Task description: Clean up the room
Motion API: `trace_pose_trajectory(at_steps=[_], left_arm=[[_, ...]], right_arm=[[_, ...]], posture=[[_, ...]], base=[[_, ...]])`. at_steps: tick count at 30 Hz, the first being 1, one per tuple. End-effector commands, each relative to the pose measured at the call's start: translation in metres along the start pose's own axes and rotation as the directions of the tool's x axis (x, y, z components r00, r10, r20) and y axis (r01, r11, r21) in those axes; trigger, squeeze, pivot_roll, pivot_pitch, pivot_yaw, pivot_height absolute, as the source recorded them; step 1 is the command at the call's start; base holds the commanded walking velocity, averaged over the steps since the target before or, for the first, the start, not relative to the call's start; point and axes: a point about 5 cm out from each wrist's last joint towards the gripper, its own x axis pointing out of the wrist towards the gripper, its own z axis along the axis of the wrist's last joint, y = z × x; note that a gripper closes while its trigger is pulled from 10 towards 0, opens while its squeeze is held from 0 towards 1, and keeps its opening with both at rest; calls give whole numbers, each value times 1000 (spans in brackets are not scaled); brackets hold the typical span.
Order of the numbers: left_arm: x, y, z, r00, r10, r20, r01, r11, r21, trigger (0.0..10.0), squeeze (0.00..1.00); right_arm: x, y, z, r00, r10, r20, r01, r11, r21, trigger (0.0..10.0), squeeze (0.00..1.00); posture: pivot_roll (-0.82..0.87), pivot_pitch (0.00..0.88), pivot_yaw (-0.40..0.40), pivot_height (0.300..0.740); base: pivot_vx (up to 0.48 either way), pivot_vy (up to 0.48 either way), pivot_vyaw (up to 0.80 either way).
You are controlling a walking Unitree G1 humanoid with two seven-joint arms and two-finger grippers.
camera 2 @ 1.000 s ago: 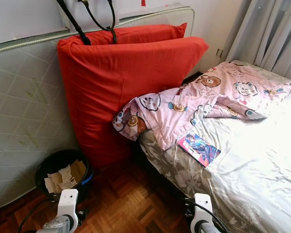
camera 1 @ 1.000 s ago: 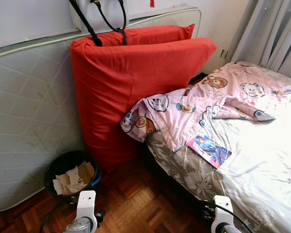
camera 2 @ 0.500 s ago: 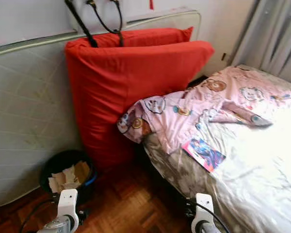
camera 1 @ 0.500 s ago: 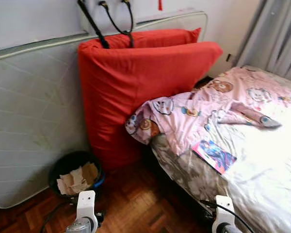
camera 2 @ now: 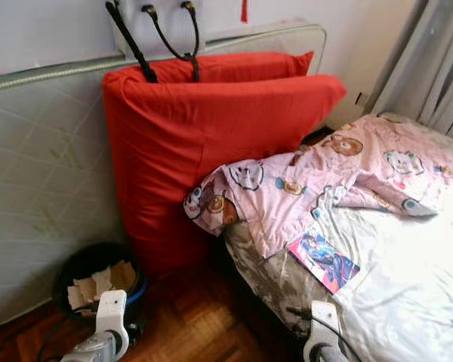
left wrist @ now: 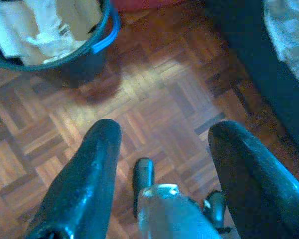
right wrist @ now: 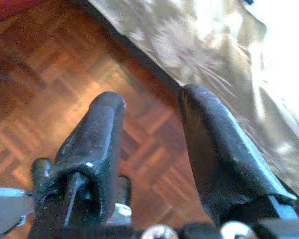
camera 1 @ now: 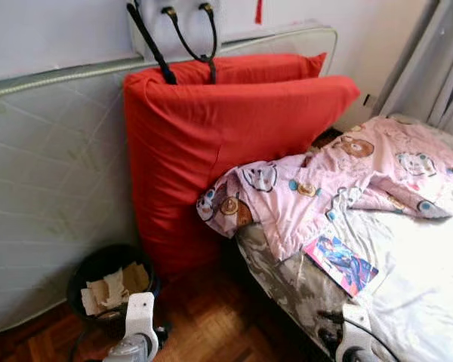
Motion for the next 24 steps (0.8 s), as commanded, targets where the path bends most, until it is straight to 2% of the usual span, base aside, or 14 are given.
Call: trace_pose_trajectory(at_steps=[1, 7, 14, 21, 24], left_arm=[[0, -3, -2, 1000, -6, -14, 6, 1000, -6, 10000, 0], [0, -3, -2, 1000, -7, -14, 7, 1000, -6, 10000, 0], [0, -3, -3, 1000, -10, -16, 10, 1000, -5, 10000, 0], [0, -2, -3, 1000, -14, -18, 14, 1000, 0, 10000, 0], [0, -2, -4, 1000, -14, -21, 14, 1000, 9, 10000, 0]], right_arm=[[-1, -5, -1, 1000, -16, -2, 16, 1000, 4, 10000, 0], [-1, -5, -1, 1000, -15, -8, 15, 1000, 3, 10000, 0], [-1, -5, -2, 1000, -10, -17, 10, 1000, -9, 10000, 0], [-1, -5, -2, 1000, -9, -7, 9, 1000, -10, 10000, 0], [-1, -4, -3, 1000, -9, -2, 9, 1000, -5, 10000, 0]], posture=[[67, 0, -76, 740], [67, 0, -76, 740], [67, 0, -74, 740], [66, 0, -71, 740], [64, 0, -66, 740]], base=[[304, 0, 0], [307, 0, 0], [306, 0, -744], [299, 0, 0], [0, 0, 0]])
